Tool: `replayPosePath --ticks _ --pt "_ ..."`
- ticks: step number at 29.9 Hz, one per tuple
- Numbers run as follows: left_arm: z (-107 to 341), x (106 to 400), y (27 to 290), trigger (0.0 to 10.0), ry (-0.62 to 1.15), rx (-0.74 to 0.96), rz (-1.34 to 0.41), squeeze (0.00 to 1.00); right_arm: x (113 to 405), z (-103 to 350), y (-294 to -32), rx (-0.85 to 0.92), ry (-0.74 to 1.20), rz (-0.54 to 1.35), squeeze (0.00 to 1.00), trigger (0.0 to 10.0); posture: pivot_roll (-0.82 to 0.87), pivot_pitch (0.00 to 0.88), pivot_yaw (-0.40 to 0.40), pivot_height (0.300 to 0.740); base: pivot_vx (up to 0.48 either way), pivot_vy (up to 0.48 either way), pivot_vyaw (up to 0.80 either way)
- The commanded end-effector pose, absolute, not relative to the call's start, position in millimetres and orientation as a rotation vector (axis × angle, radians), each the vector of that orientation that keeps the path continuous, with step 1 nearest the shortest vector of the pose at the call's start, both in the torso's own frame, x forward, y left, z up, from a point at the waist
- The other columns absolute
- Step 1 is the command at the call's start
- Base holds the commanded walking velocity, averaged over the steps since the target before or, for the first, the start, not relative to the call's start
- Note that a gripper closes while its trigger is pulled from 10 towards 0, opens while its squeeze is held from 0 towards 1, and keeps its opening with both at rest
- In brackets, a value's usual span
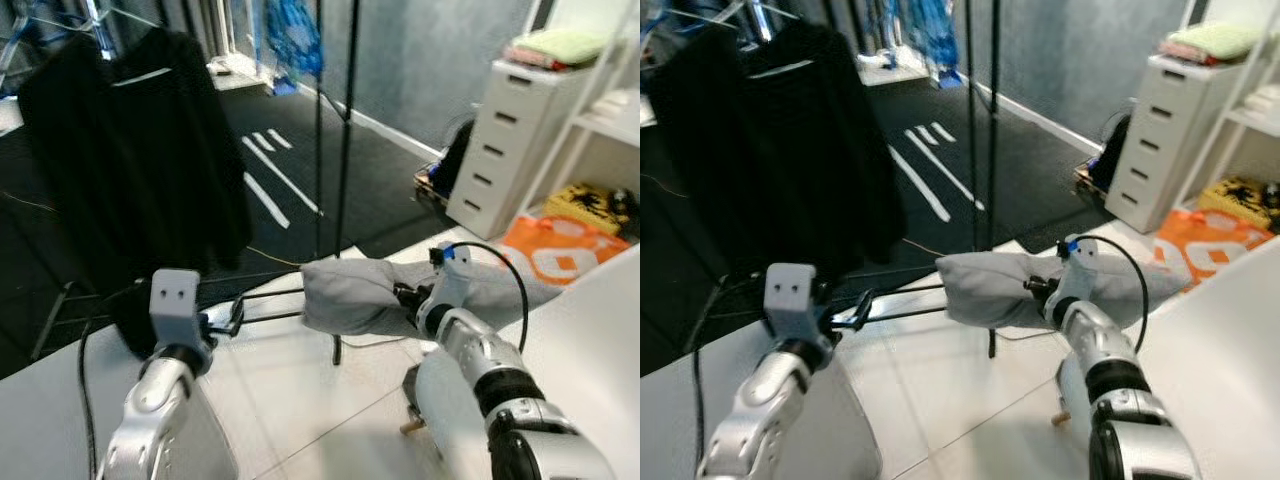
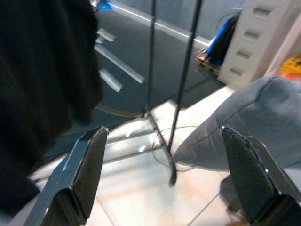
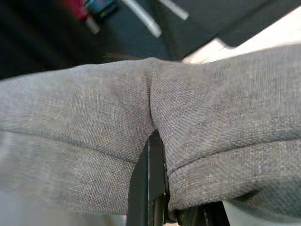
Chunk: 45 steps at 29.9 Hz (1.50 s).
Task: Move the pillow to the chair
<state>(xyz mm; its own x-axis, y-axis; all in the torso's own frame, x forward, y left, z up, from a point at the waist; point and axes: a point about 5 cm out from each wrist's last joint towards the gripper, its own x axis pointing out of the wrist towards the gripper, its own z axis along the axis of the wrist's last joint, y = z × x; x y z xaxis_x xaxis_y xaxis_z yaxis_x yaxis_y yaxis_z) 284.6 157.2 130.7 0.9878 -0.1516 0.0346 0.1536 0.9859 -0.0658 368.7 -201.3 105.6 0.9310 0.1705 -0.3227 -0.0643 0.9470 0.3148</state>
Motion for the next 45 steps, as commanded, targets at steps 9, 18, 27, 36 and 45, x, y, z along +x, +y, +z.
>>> replayPosePath --ticks 9,18,27,36,45 --pt "126.8 284.1 168.6 10.0 -0.006 -0.061 -0.120 0.00 374.5 117.3 -207.4 0.250 0.299 0.059 0.00 10.0 -0.17 0.000 0.013 0.740 0.000 0.000 -0.62" --pt "125.5 283.4 170.3 10.0 -0.003 -0.058 -0.111 0.00 374.9 117.3 -208.8 0.247 0.301 0.045 0.00 10.0 -0.18 0.000 0.016 0.740 0.000 0.000 -0.62" --pt "128.6 286.2 171.8 10.0 -0.011 -0.054 -0.103 0.00 374.0 115.4 -211.9 0.238 0.309 0.025 0.00 10.0 -0.19 0.000 0.015 0.740 0.000 0.000 -0.62" --pt "129.9 285.9 173.7 10.0 -0.013 -0.061 -0.090 0.00 372.1 113.3 -217.0 0.233 0.311 0.000 0.00 10.0 -0.20 0.000 0.016 0.740 0.000 0.000 -0.62" --pt "128.9 284.2 175.3 10.0 -0.004 -0.056 -0.091 0.00 369.5 109.6 -219.2 0.203 0.307 -0.015 0.00 10.0 -0.19 0.000 0.018 0.740 0.000 0.000 -0.34"
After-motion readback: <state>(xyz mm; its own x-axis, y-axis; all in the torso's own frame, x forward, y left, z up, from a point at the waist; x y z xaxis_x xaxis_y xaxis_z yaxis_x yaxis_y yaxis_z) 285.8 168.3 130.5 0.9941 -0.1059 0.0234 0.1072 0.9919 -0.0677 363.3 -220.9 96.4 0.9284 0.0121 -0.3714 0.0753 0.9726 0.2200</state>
